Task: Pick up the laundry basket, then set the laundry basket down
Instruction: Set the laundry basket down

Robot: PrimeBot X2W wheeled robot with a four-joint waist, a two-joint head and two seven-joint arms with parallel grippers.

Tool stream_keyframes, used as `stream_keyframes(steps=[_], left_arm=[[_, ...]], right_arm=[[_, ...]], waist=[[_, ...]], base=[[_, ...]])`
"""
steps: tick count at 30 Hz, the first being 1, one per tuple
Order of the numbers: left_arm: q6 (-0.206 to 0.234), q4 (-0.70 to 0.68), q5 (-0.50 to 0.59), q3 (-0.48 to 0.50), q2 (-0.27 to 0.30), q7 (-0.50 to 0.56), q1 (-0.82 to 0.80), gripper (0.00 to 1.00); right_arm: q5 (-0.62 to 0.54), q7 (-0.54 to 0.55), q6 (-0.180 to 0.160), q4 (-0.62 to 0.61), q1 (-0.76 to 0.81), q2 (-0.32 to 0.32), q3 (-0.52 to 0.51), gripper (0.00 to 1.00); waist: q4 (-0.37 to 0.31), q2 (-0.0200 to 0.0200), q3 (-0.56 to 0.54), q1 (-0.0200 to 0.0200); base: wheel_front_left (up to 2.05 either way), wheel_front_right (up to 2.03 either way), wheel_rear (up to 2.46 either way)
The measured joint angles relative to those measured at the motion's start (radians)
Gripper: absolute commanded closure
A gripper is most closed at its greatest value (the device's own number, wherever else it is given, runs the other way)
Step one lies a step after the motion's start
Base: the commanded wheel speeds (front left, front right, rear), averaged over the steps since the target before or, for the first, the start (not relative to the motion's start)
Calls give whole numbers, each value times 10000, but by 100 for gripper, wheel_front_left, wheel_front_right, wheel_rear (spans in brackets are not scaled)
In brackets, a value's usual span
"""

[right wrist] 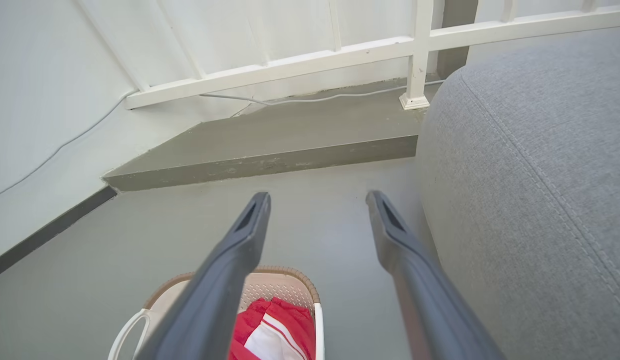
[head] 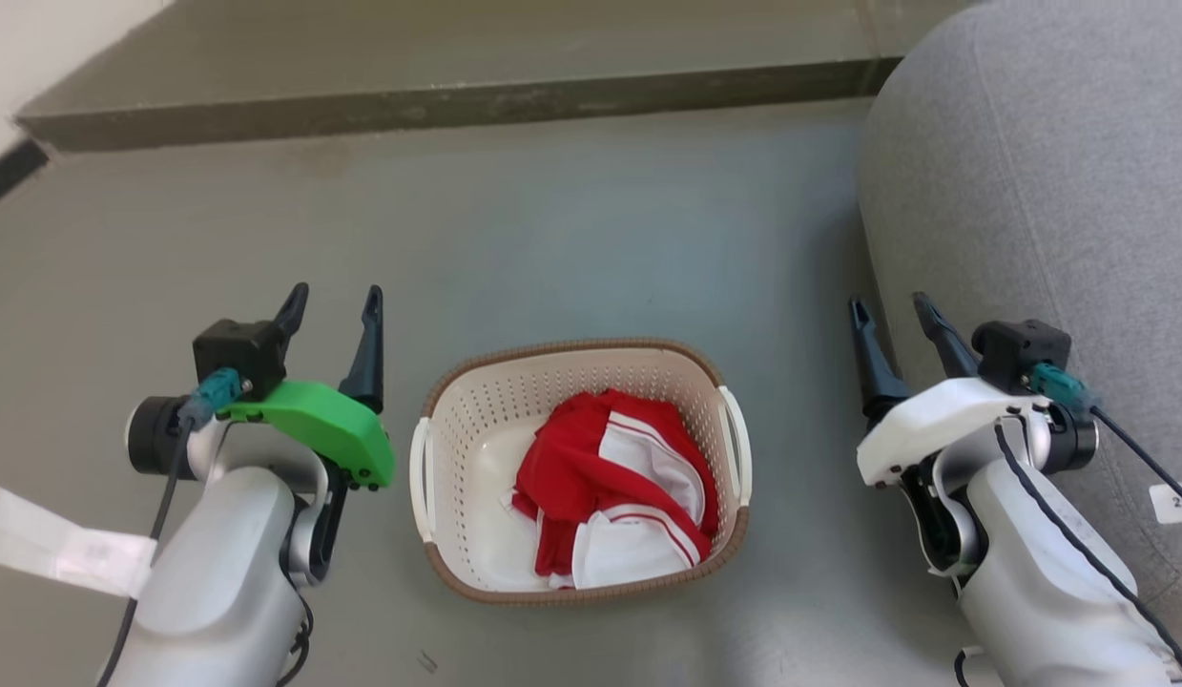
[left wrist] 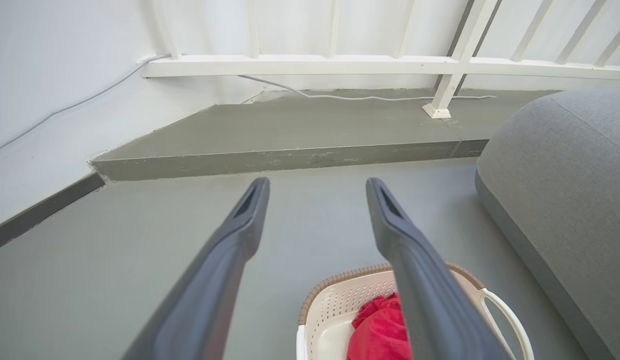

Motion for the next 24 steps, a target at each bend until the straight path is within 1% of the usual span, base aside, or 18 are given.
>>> stream_keyframes(steps=[3, 9, 13, 20, 24], left_arm=[[36, -487, 224, 111, 29, 0, 305, 0], [215, -1369, 652, 336, 272, 0, 923, 0], [245, -1755, 744, 408, 276, 0, 1530, 0], [351, -2357, 1097, 512, 280, 0, 2443, 0], [374, -2625, 1120, 548, 274, 0, 3020, 0]], right_arm=[[-128, 0, -73, -274, 235, -29, -90, 0], [-353, 0, -73, -738, 609, -31, -136, 0], [-523, 0, -151, -980, 929, -40, -201, 0], [-683, 0, -165, -1244, 1595, -58, -326, 0], [-748, 0, -173, -1371, 1957, -59, -328, 0]], waist=[[32, 0, -228, 0], [97, 0, -614, 0], [112, 0, -855, 0], [115, 0, -1312, 0], [97, 0, -1583, 0]], base=[[0, 0, 0], [0, 0, 0], [0, 0, 0], [0, 0, 0], [0, 0, 0]])
